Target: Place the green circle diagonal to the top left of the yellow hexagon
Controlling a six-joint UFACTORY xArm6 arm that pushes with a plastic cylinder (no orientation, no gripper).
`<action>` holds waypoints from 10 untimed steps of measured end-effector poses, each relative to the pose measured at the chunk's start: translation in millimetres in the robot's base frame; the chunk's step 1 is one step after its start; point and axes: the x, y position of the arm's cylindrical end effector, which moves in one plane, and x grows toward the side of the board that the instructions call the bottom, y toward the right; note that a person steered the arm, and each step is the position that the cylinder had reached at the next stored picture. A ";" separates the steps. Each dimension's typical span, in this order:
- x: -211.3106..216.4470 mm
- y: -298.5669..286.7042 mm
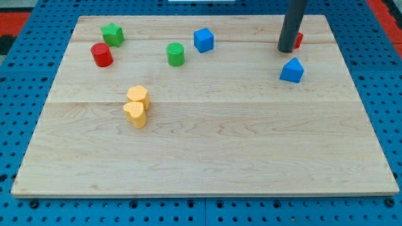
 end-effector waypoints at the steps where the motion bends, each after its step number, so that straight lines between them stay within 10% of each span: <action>1: 2.0 -8.8; 10: 5.5 -310.2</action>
